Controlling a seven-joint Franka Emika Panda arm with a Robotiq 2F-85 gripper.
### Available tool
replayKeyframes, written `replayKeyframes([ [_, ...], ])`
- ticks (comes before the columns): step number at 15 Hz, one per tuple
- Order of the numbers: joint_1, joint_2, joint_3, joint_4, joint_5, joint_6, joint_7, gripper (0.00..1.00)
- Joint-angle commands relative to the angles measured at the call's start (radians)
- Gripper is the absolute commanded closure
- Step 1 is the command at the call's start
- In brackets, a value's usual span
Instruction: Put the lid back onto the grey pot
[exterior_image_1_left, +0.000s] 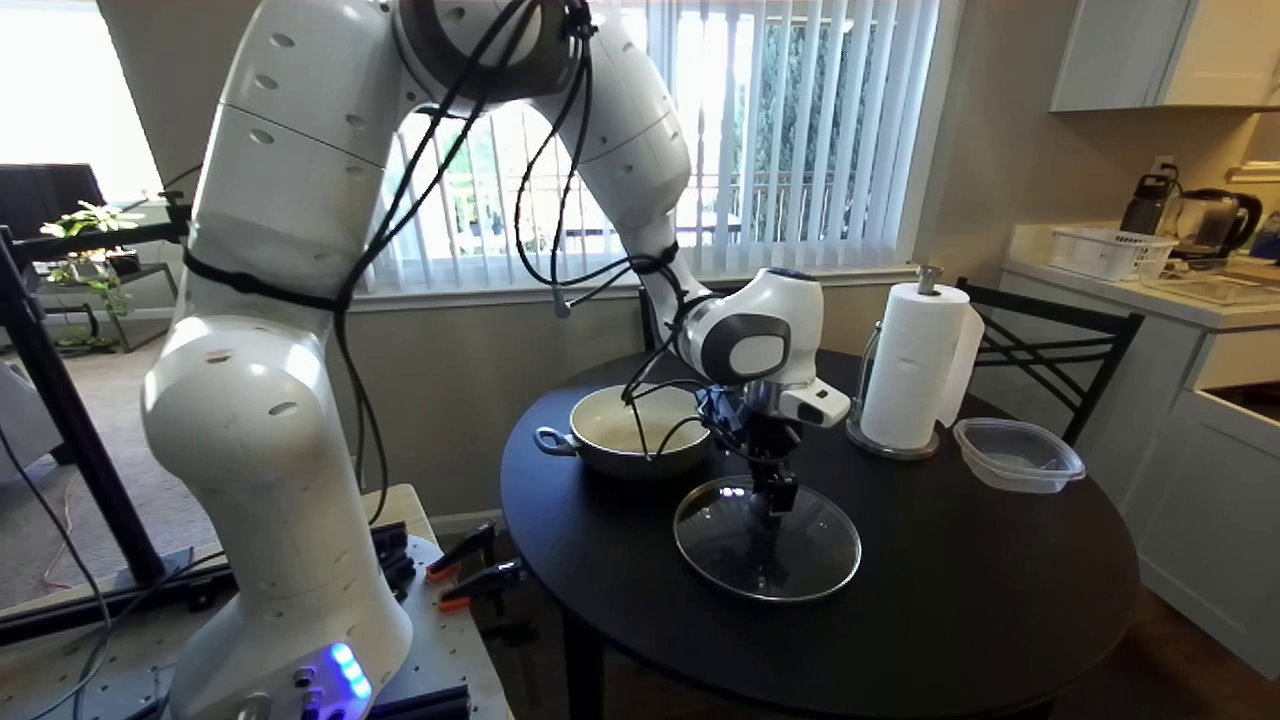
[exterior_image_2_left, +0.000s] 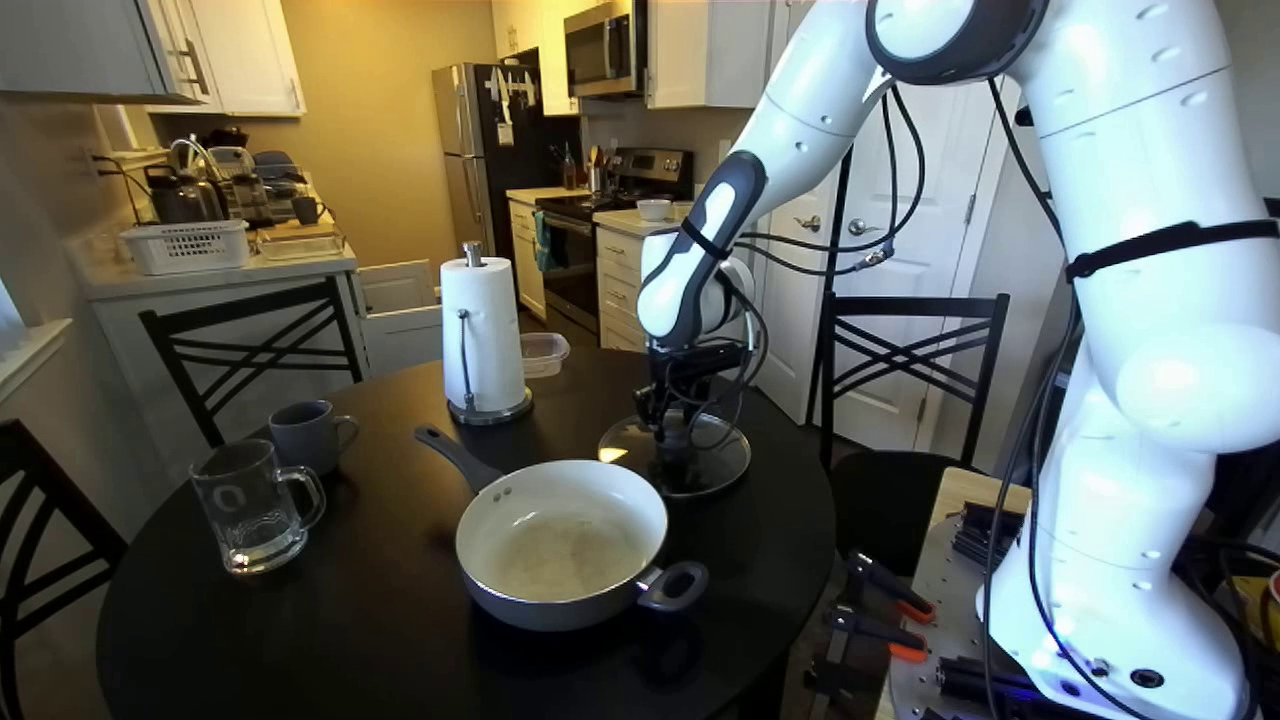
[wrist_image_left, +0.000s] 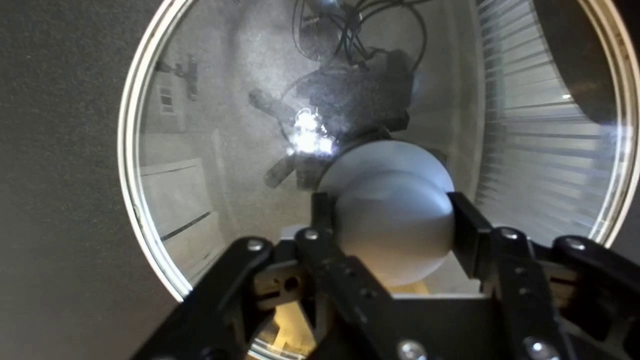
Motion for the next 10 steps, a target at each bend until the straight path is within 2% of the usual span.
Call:
replayKeyframes([
  [1, -0.003, -0.029, 0.009, -0.008, 0.007, -0.032, -0.014, 0.67],
  [10, -0.002, -0.097, 0.005, 0.002, -0.019, -0.168, -0.025, 0.67],
])
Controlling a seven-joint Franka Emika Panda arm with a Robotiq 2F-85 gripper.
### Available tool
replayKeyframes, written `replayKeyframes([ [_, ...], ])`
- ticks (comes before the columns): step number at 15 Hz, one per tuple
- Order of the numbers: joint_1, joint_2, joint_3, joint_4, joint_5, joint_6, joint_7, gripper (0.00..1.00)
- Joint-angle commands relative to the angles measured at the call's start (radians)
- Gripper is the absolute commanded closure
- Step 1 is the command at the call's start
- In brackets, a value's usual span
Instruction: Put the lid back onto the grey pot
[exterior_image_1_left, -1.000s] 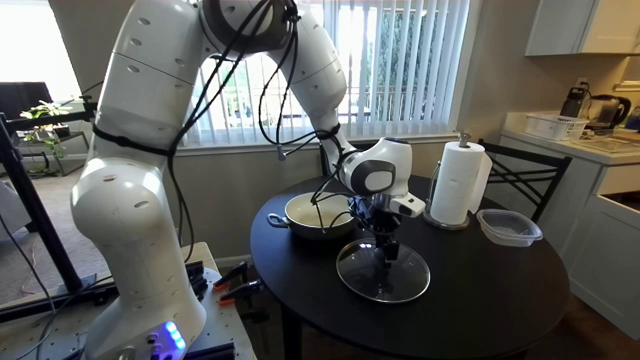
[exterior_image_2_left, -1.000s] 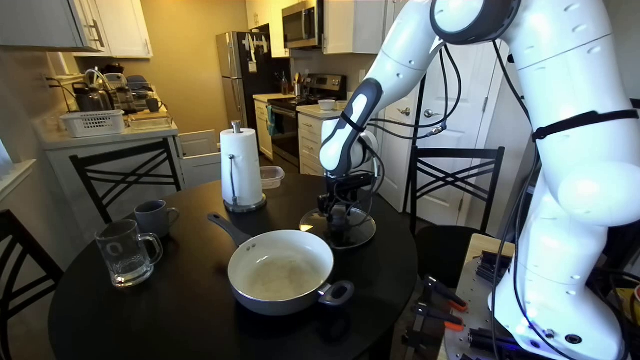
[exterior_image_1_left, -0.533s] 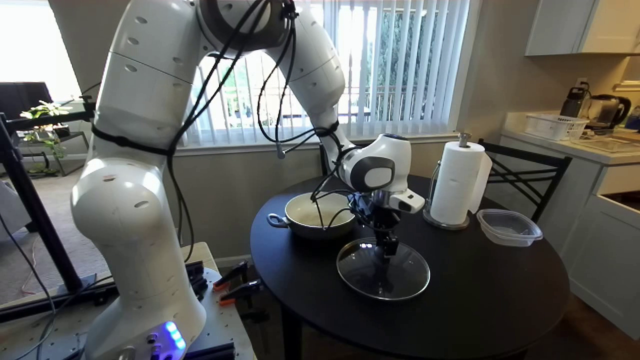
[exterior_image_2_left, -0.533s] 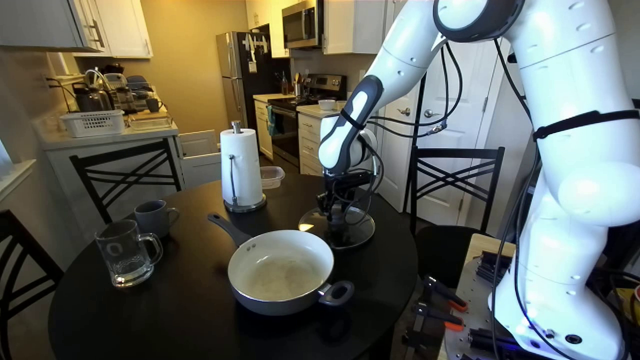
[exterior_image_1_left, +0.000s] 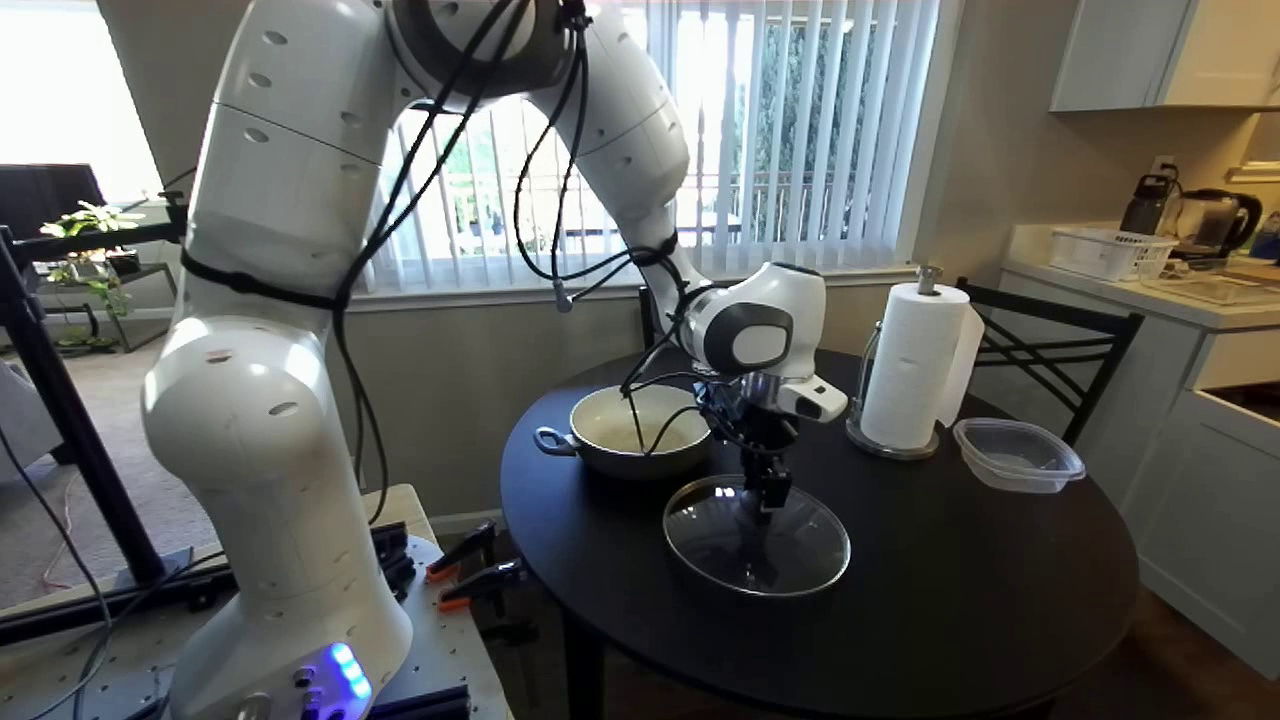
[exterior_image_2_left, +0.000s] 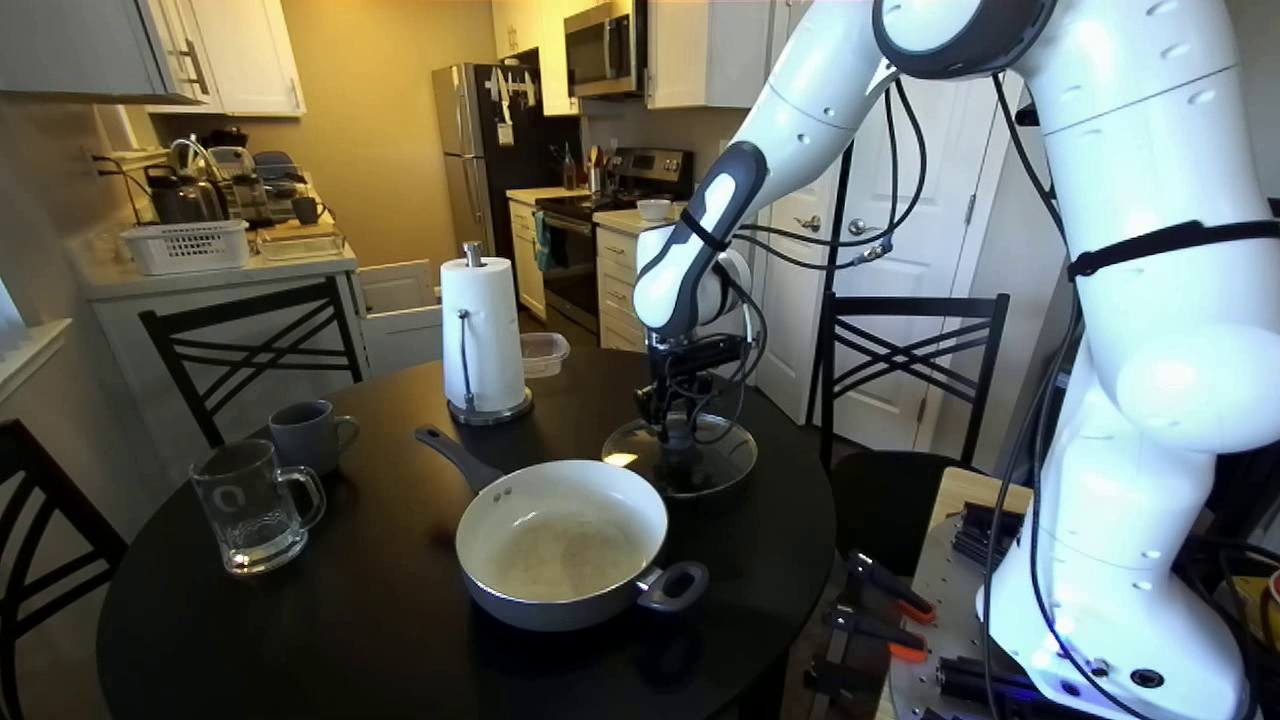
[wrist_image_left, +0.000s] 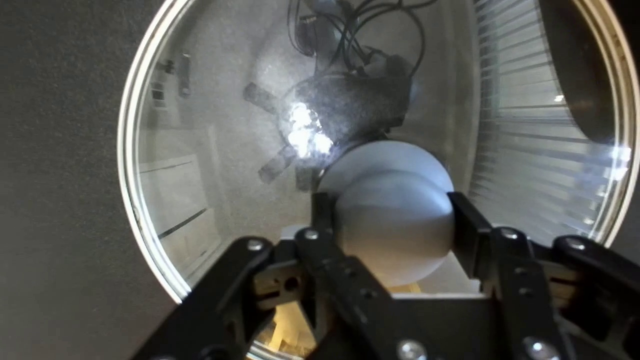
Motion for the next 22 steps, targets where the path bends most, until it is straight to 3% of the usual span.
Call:
replayKeyframes([
  [1, -0.003, -0.089, 0.0, -0.009, -0.015, -0.082, -0.021, 0.67],
  [8, 0.005, -0.186, 0.024, -0.029, -0.031, -0.111, -0.047, 0.67],
  [13, 0.043, -0.298, 0.057, -0.056, -0.126, -0.116, -0.067, 0.67],
  [22, 0.125, -0.366, 0.201, -0.058, -0.214, -0.182, -0.183, 0.67],
])
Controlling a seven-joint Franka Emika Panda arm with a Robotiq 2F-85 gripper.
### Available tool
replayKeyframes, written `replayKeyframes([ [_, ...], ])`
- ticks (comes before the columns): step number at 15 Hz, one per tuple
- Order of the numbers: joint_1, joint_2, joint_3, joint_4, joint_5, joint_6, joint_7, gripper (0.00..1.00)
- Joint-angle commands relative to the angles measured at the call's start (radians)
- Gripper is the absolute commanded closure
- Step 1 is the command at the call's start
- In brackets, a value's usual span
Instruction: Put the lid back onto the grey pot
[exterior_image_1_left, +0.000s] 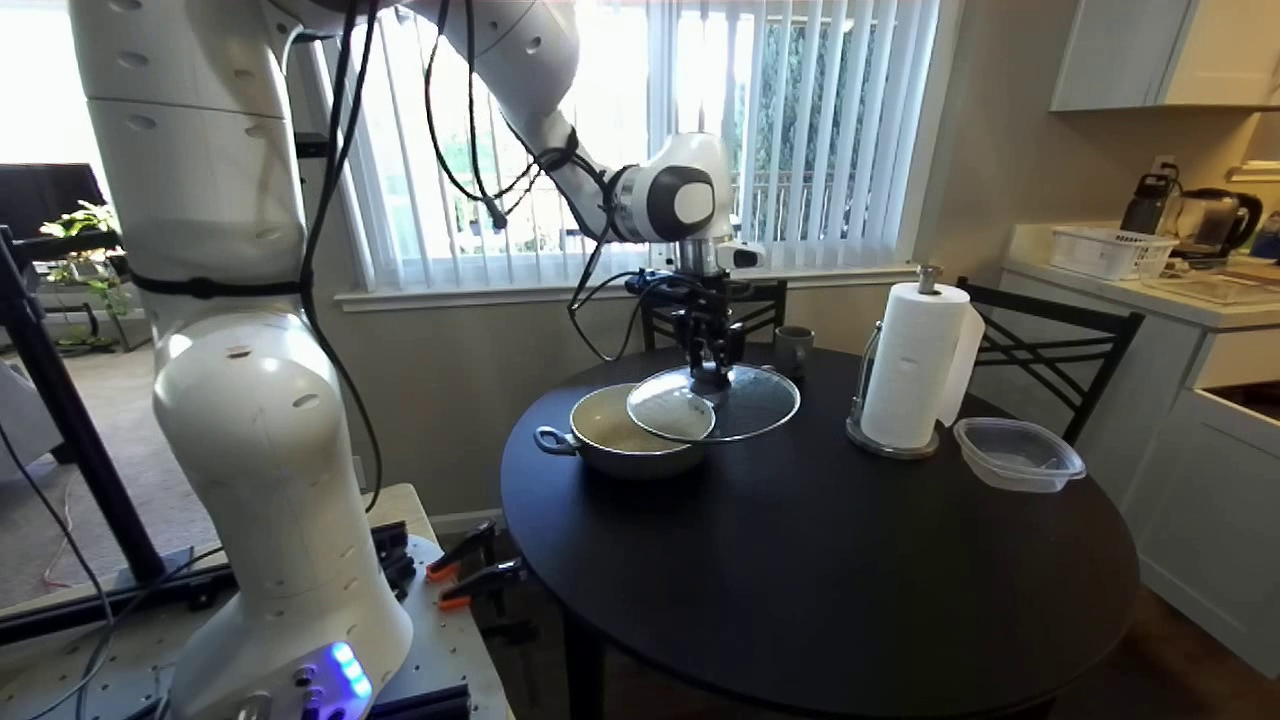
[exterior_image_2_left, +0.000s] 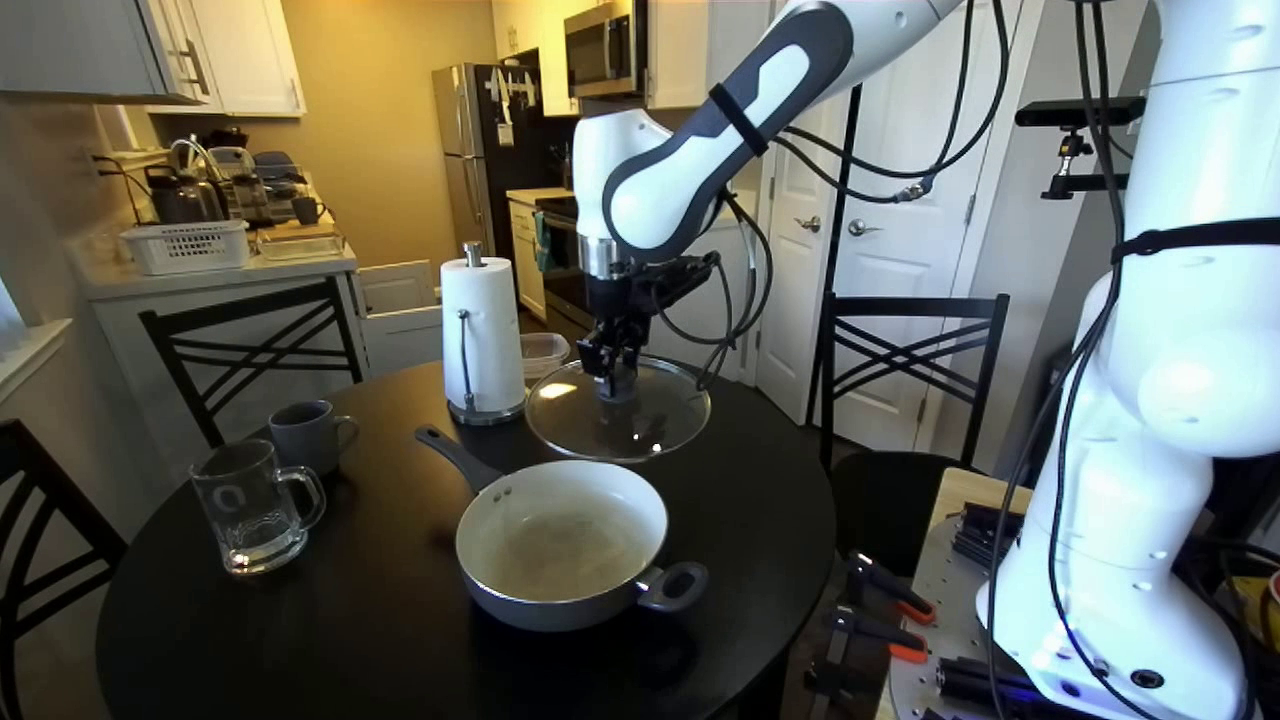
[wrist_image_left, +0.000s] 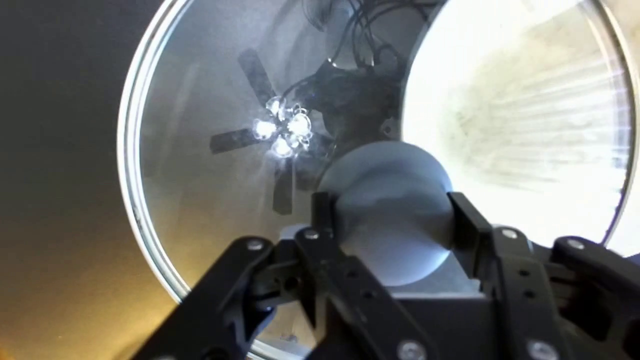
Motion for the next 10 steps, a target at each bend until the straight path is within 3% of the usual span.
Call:
replayKeyframes([
  [1, 0.026, -0.029, 0.05, 0.0, -0.019, -0.046, -0.074, 0.67],
  [10, 0.095, 0.029, 0.132, 0.023, -0.054, -0.082, -0.157, 0.67],
])
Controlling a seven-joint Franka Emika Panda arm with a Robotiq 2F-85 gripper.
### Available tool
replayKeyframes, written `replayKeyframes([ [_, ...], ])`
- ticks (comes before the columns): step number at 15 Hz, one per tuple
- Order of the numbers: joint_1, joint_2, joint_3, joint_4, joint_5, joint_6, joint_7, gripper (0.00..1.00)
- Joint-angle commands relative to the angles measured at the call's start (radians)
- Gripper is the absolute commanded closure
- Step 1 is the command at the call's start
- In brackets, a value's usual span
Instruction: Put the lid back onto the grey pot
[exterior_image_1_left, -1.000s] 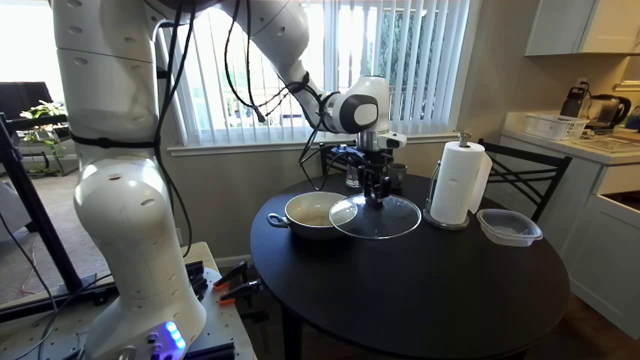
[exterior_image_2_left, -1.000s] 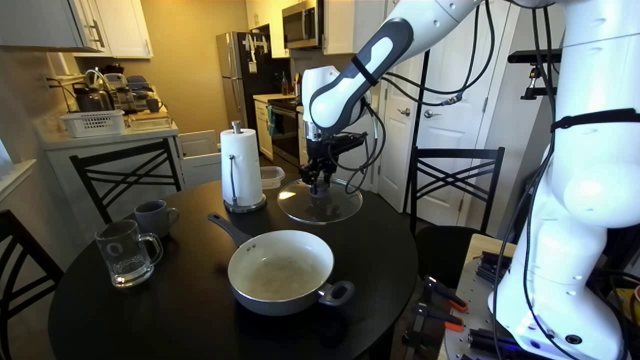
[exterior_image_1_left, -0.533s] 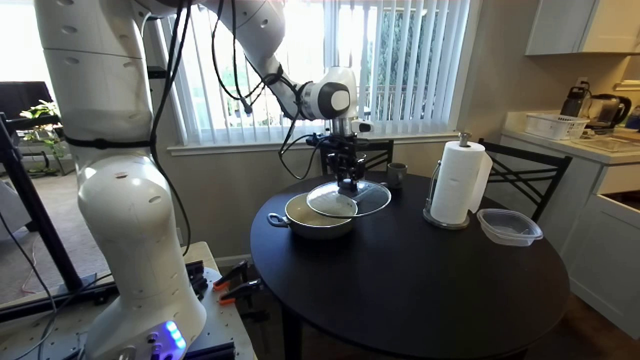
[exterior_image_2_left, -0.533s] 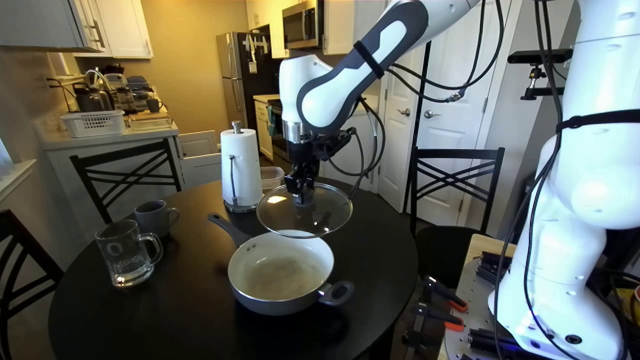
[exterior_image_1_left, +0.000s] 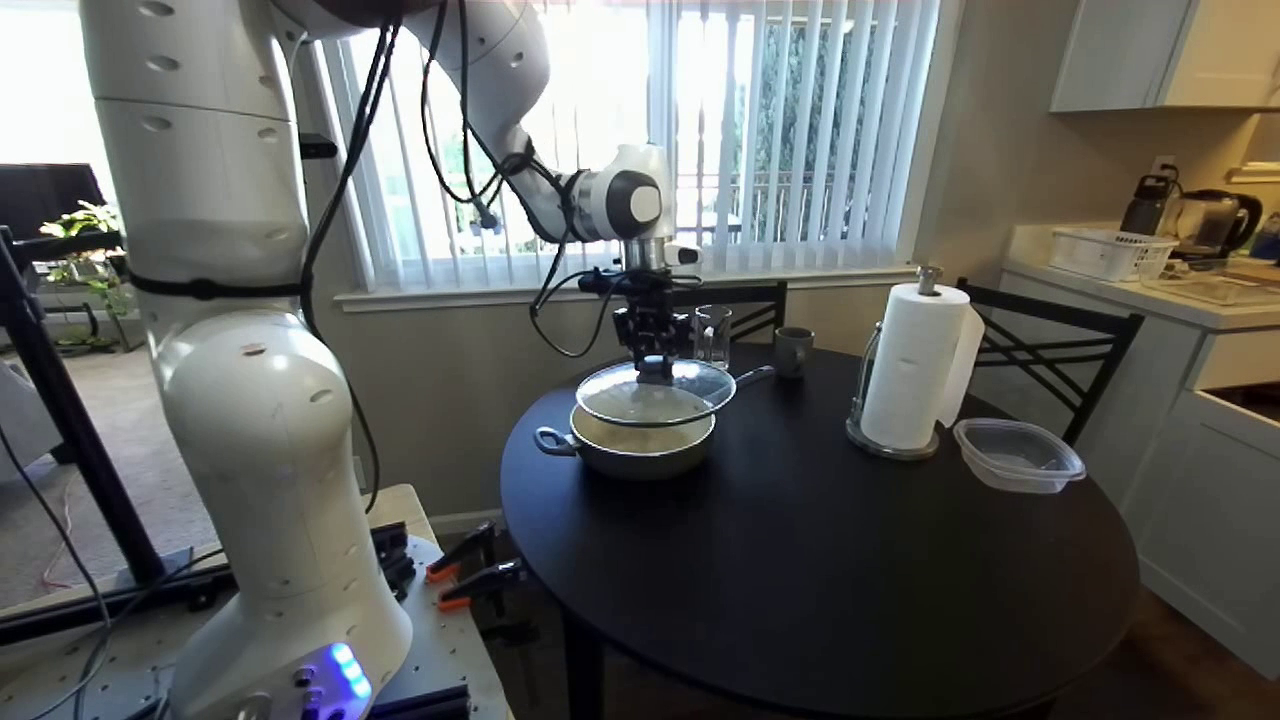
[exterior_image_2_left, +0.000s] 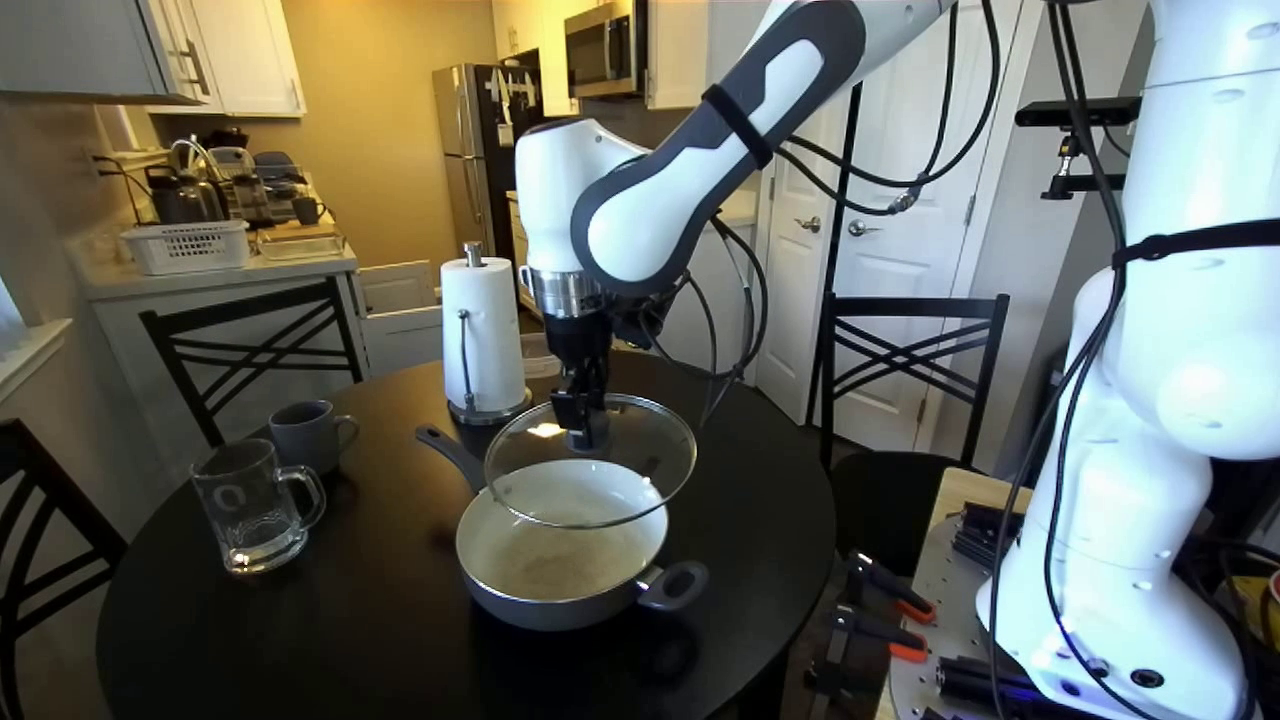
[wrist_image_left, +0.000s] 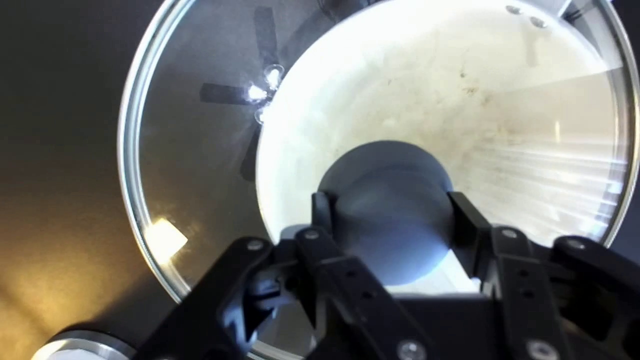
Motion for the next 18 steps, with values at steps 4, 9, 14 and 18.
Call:
replayKeyframes([
  [4, 0.028, 0.07, 0.034, 0.048, -0.028, -0.023, -0.091, 0.67],
  [9, 0.046, 0.129, 0.05, 0.096, -0.018, -0.003, -0.121, 0.67],
  [14, 0.042, 0.185, 0.055, 0.142, 0.003, 0.005, -0.122, 0.67],
  [18, 0.033, 0.221, 0.046, 0.16, 0.02, 0.019, -0.111, 0.67],
])
